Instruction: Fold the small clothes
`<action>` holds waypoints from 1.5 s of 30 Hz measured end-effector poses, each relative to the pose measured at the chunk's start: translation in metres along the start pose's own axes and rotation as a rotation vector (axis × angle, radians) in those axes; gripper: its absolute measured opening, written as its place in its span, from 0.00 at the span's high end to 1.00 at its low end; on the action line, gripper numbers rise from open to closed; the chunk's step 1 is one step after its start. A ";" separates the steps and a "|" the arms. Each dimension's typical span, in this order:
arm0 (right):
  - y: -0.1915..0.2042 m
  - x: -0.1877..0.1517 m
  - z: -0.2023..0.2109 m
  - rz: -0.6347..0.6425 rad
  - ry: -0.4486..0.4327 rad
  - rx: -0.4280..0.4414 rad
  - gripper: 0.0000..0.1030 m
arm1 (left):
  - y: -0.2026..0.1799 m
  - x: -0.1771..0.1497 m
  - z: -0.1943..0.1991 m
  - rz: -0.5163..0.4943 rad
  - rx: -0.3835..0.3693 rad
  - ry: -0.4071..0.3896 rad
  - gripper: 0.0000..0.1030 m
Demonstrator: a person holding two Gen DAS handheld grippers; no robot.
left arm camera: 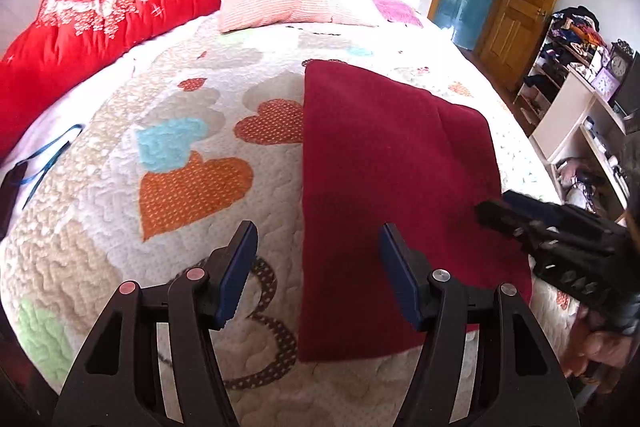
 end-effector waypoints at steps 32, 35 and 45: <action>0.023 -0.024 0.042 -0.043 -0.084 -0.088 0.48 | -0.005 -0.009 0.028 -0.036 0.087 -0.097 0.39; 0.024 -0.023 0.042 -0.043 -0.086 -0.088 0.44 | -0.005 -0.008 0.028 -0.038 0.088 -0.098 0.39; 0.027 -0.021 0.041 -0.041 -0.086 -0.081 0.39 | -0.005 -0.007 0.027 -0.036 0.086 -0.102 0.39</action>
Point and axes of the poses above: each gripper's, at about its wrist camera, not at the fingertips, and z roughly against the way its jaws point, y to its left, x to its top, the point moved 8 cm from there along -z, roughly the way its jaws point, and after that the axes turned 9 degrees about x, right-handed, at the moved point
